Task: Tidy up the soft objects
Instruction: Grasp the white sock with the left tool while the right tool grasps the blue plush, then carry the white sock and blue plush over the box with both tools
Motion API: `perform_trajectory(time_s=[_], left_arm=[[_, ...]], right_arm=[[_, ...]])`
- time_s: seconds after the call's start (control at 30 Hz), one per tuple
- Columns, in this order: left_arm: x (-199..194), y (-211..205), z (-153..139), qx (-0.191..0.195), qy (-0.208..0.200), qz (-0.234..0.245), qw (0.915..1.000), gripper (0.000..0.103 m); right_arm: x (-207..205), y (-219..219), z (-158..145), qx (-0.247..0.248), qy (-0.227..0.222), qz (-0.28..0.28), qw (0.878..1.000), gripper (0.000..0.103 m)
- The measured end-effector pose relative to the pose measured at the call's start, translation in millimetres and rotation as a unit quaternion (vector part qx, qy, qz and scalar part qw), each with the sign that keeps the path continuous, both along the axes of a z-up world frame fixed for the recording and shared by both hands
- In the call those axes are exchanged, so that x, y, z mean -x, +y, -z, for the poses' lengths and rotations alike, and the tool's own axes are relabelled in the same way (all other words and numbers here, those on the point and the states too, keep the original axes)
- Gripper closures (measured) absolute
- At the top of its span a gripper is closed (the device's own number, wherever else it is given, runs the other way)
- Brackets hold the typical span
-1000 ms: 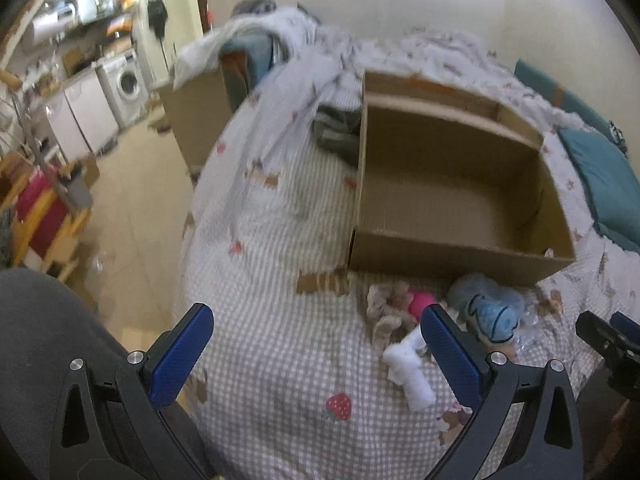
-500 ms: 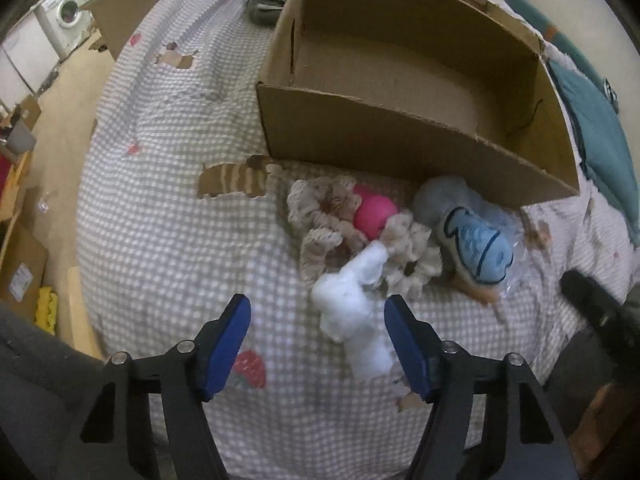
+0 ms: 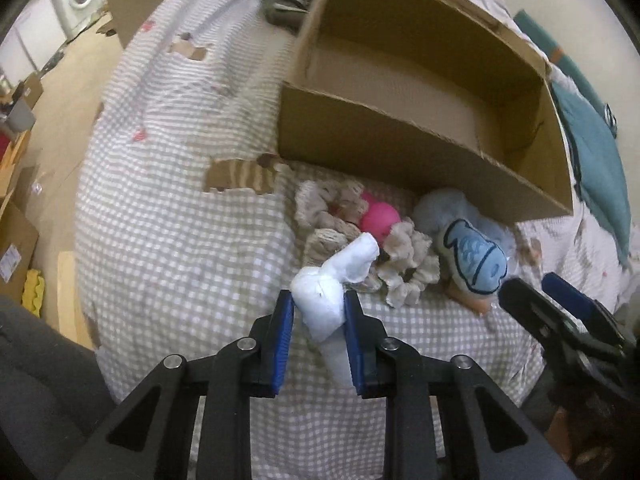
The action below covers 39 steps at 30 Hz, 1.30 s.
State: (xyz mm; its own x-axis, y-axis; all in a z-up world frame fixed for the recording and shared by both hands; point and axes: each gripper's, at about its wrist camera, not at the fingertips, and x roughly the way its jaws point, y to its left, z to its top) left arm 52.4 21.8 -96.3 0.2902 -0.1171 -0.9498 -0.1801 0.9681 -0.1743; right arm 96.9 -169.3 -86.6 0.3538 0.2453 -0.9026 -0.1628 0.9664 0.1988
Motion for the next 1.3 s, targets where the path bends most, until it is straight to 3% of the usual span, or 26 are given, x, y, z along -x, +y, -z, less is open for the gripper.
perform_trajectory(time_s=[0.1, 0.17, 0.27, 0.4, 0.47, 0.53, 0.93, 1.3], left_arm=[[-0.1, 6.5, -1.9, -0.005, -0.001, -0.009, 1.0, 0.08], [-1.3, 8.3, -2.3, -0.01, -0.001, -0.01, 0.9999, 0.08], [-2.8, 8.9, -4.1, -0.01, -0.004, -0.009, 0.9999, 0.08], [-2.1, 3.7, -3.2, -0.008, -0.005, -0.007, 0.9999, 0.08], [-1.8, 4.4, -4.0, -0.005, -0.005, -0.009, 0.9999, 0.08], [-2.2, 5.8, -4.6, 0.0, -0.005, -0.01, 0.9999, 0.08], [1.3, 9.5, -19.1, -0.01, -0.032, -0.008, 0.9994, 0.081], [4.5, 13.6, -39.1, -0.034, -0.055, -0.016, 0.9978, 0.081]], right_arm=[[-10.9, 8.3, 5.0, 0.013, 0.001, -0.005, 1.0, 0.013], [-19.1, 14.0, 10.7, 0.028, 0.004, 0.0, 1.0, 0.013], [-27.0, 20.0, 19.5, 0.011, 0.014, 0.006, 1.0, 0.023], [-31.5, 25.8, 29.9, 0.001, 0.019, 0.0, 1.0, 0.045], [-32.3, 22.8, 34.1, -0.027, 0.028, 0.006, 0.999, 0.067], [-30.8, 22.0, 33.1, -0.03, 0.022, 0.0, 0.999, 0.071], [-4.4, -15.5, -19.7, -0.107, -0.03, 0.031, 0.993, 0.074], [18.3, -28.6, -38.4, -0.109, -0.052, 0.034, 0.992, 0.074]])
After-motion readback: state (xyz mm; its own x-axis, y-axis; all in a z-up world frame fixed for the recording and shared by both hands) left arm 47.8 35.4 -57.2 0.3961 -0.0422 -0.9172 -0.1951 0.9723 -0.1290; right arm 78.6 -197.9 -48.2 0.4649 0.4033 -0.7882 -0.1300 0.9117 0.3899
